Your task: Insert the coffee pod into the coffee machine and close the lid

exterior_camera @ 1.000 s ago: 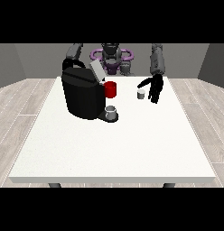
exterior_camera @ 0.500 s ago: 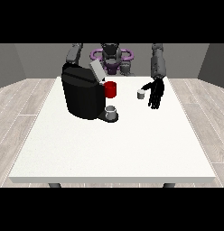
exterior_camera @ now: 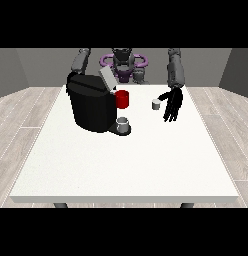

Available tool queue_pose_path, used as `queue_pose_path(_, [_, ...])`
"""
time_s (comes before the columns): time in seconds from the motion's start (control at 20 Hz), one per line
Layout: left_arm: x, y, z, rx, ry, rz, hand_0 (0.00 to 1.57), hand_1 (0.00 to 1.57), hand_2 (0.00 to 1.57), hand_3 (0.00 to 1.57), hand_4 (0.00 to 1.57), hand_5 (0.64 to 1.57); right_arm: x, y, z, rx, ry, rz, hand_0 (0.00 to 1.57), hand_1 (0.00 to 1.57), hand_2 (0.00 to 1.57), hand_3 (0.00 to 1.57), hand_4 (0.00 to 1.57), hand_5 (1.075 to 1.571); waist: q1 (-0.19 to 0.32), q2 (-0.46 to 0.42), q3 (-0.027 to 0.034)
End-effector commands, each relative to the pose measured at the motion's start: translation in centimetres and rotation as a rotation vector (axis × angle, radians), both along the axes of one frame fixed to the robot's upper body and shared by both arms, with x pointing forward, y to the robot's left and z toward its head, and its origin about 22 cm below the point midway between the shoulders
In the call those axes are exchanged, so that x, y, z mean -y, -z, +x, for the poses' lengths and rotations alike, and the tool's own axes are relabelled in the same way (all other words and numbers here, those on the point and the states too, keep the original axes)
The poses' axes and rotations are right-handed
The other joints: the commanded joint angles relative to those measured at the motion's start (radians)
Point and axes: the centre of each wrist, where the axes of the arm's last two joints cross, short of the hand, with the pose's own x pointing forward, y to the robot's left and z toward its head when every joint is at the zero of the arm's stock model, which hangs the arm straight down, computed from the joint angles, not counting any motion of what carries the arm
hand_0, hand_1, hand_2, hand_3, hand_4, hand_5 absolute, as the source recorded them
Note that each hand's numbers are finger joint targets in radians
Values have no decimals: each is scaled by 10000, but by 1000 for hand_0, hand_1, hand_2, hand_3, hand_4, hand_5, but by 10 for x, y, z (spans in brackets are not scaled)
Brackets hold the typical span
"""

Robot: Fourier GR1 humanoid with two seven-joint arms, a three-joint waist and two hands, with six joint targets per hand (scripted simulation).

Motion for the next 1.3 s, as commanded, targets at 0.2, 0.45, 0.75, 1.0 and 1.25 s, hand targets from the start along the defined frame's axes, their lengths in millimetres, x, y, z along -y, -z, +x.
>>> queue_pose_path(0.2, [43, 10, 12, -42, 584, 560, 1071, 1071, 1147, 1082, 0, 1571, -10, 3, 14, -354, 421, 114, 0, 0, 0, 0, 388, 1571, 132, 10, -124])
queue_pose_path(0.45, [42, 20, 6, 204, 860, 864, 1182, 1182, 1204, 1089, 0, 1571, -8, 9, 11, -274, 226, -34, 0, 0, 0, 0, 402, 1571, -36, 44, -127])
queue_pose_path(0.75, [71, 33, -2, -479, 1609, 1041, 1249, 1249, 1243, 1080, 105, 1571, -6, 26, 8, -1120, 408, 132, 0, 0, 0, 0, 330, 1571, 224, -768, -120])
queue_pose_path(1.0, [76, 37, -3, -478, 1143, 1086, 1212, 1212, 1297, 1204, 142, 1571, 11, 37, 1, -1287, 468, 119, 0, 0, 0, 0, 361, 1571, 161, -1008, -122])
queue_pose_path(1.25, [54, 33, 1, 760, 1429, 869, 1379, 1379, 1424, 1349, 658, 1571, 6, 31, 4, -871, 452, 191, 0, 0, 0, 0, 412, 1571, 192, -532, -128])
